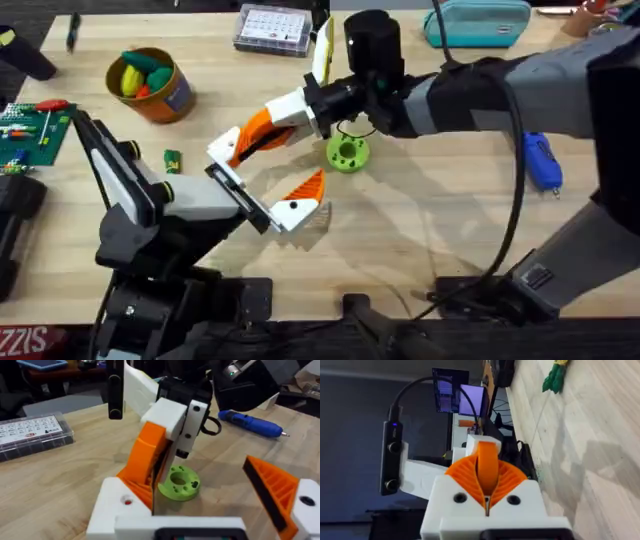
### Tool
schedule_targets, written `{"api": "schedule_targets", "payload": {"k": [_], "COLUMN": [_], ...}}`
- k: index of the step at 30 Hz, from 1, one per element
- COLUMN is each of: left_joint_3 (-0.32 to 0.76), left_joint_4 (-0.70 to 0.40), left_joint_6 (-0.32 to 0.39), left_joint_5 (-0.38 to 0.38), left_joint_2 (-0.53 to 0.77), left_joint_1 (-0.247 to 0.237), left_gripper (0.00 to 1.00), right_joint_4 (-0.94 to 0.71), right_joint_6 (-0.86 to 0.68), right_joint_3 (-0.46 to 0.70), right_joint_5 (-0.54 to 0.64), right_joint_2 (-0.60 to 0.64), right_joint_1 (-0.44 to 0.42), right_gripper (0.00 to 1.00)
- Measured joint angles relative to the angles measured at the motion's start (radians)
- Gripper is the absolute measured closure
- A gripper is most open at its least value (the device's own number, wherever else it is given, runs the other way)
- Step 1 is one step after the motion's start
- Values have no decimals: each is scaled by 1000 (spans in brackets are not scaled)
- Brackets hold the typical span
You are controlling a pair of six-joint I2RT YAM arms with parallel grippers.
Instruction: Pick up the gripper from the table and insert it into the empty holder that is missing its gripper. Then pick up a screw, insert it into the mounting hole, and use the screwdriver to tighten it. Finally, clean up the table by picking up the vegetable and placing it into the bucket.
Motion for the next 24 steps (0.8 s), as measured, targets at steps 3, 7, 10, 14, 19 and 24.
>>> {"api": "schedule_targets", "payload": {"k": [3,7,10,14,19,24], "left_joint_3": [0,0,0,0,1,1], "left_joint_4": [0,0,-1,-2,-3,-2], "left_joint_6": [-1,-6,-11,-21,-22,-22], "left_joint_5": [-4,-16,-24,-32,-33,-26], "left_joint_2": [0,0,0,1,5,5], "left_joint_1": [0,3,8,12,12,12], "left_gripper": [16,16,16,16,16,16], "right_joint_4": [1,4,9,14,14,14], "right_joint_6": [0,0,1,7,11,14], "right_joint_3": [0,2,9,17,18,18], "right_joint_5": [6,26,37,38,38,33], "right_joint_2": [0,1,11,24,25,25], "right_joint_1": [4,18,25,29,28,20], "right_gripper": [988,987,988,989,988,989]}}
